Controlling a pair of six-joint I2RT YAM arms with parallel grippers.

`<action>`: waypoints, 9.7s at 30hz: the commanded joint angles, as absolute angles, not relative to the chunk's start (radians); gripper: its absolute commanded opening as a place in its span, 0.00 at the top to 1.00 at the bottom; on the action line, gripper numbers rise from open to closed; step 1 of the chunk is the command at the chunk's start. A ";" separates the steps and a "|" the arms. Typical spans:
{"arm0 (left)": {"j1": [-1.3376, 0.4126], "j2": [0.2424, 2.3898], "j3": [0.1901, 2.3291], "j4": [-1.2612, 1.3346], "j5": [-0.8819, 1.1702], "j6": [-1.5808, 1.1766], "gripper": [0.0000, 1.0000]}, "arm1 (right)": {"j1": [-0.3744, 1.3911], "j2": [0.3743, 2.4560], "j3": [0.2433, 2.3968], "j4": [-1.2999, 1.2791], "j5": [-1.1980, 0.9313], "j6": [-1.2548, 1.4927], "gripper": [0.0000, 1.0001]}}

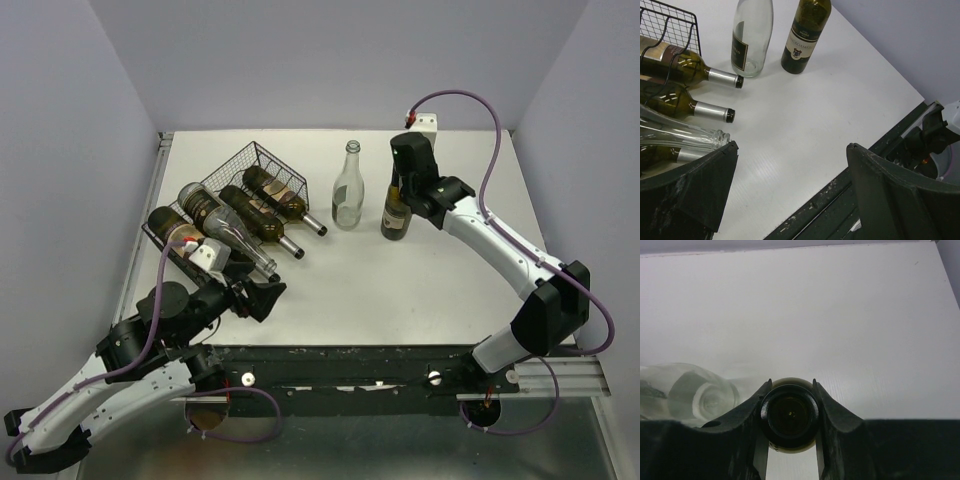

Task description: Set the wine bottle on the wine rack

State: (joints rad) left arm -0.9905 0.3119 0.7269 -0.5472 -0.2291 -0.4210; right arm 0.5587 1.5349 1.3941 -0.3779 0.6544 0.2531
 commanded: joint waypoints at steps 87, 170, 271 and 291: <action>-1.019 0.795 0.862 -0.011 -0.100 0.774 1.00 | 0.552 0.966 1.618 -0.825 -0.247 0.442 0.00; -0.976 1.008 0.959 -0.078 -0.002 1.259 1.00 | 0.712 1.051 1.302 -1.002 -0.520 0.156 0.35; -0.965 0.264 0.969 -0.634 -0.416 -0.272 0.01 | 0.902 1.951 1.792 -0.322 0.058 0.216 0.19; -0.966 0.270 0.927 -0.603 -0.387 -0.273 0.01 | 0.896 1.546 1.580 -0.373 0.696 0.270 0.05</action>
